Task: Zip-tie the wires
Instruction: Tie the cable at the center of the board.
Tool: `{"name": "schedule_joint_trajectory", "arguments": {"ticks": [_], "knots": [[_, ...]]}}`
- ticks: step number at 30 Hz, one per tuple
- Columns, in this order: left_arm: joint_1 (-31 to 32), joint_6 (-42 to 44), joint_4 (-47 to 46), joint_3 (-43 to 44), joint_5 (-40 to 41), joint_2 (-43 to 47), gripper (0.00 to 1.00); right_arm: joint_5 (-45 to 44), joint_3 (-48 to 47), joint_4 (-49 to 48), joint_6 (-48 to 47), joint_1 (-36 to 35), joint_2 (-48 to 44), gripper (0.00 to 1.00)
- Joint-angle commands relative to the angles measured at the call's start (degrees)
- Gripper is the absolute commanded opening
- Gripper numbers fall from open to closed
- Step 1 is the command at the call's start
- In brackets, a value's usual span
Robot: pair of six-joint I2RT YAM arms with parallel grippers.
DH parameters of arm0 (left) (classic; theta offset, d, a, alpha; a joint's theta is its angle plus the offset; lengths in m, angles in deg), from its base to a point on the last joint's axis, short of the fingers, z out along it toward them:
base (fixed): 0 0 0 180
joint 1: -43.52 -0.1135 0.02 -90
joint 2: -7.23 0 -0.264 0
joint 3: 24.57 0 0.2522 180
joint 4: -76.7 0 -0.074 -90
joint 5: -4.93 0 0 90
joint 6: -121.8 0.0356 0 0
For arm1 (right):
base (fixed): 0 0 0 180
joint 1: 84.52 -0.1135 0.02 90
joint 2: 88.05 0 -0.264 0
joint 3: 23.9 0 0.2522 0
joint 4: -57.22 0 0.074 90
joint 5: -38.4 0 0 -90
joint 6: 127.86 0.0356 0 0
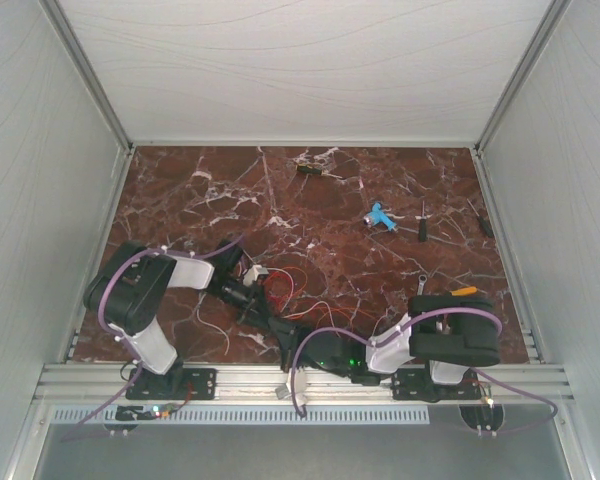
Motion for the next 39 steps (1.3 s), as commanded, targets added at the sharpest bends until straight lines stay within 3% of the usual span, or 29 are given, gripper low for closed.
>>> {"name": "schedule_joint_trajectory", "arguments": {"ticks": [1, 39], "knots": [[-0.02, -2.59, -0.49, 0.39, -0.60, -0.99, 0.00, 0.96, -1.98, 7.18, -3.13, -0.39, -0.94, 0.00], [-0.02, -3.94, -2.20, 0.51, 0.48, -2.01, 0.00, -0.87, -5.83, 24.15, -6.64, 0.15, -7.12, 0.00]]}}
